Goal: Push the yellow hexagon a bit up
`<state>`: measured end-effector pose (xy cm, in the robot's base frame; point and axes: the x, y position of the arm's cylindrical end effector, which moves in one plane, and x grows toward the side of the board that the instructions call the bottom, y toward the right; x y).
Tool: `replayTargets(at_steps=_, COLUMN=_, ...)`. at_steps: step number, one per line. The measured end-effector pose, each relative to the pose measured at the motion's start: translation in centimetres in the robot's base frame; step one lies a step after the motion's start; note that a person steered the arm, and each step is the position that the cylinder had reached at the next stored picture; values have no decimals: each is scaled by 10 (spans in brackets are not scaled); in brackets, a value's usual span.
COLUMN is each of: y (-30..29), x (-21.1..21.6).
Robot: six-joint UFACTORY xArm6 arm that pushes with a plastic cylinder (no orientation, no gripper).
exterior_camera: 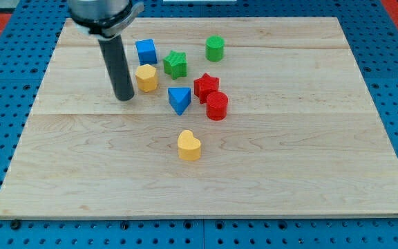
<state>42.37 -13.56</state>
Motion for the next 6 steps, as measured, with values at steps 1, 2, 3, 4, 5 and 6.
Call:
replayTargets(at_steps=1, y=16, x=46)
replayTargets(at_steps=2, y=57, x=10)
replayTargets(at_steps=3, y=49, x=-20)
replayTargets(at_steps=4, y=27, x=-47)
replayTargets(at_steps=5, y=-15, x=-33)
replayTargets(at_steps=6, y=28, x=-93)
